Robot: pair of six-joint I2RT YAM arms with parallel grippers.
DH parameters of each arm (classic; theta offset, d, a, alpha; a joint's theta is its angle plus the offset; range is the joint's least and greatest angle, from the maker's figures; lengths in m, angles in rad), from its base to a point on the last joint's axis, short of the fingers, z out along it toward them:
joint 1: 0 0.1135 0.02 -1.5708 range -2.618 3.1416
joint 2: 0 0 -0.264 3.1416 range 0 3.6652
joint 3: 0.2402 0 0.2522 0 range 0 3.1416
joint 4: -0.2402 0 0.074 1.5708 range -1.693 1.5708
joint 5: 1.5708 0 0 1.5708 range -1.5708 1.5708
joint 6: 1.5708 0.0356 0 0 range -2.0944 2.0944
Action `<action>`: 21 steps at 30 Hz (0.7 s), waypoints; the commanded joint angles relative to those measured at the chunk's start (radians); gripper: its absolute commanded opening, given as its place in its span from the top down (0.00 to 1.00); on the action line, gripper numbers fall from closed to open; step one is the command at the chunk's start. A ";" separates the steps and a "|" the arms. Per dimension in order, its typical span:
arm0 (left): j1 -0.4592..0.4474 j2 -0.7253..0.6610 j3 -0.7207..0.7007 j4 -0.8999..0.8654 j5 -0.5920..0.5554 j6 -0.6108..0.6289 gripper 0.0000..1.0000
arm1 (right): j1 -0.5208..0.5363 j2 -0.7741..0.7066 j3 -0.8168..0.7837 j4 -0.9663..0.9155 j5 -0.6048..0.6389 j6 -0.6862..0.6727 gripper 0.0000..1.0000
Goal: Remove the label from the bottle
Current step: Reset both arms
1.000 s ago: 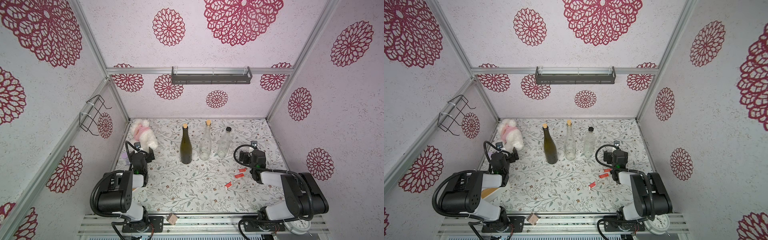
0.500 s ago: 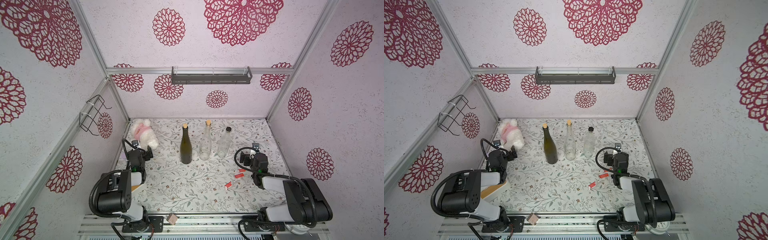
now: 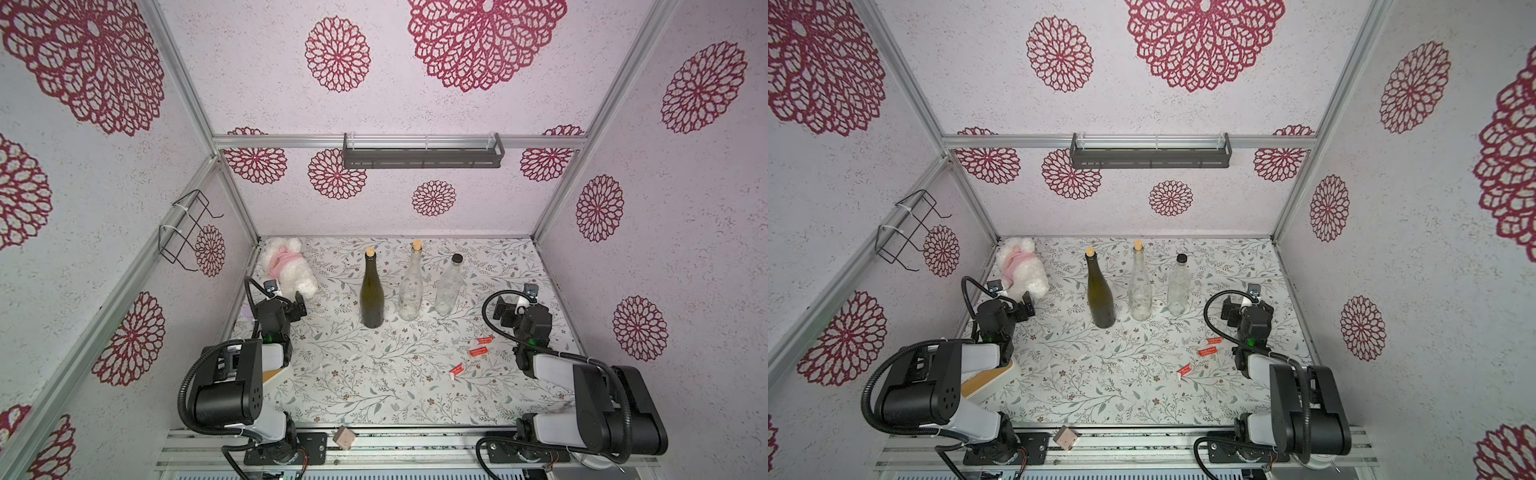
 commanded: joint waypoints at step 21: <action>0.009 -0.012 0.018 0.006 0.011 -0.005 0.03 | 0.001 0.139 -0.065 0.316 -0.054 -0.019 0.02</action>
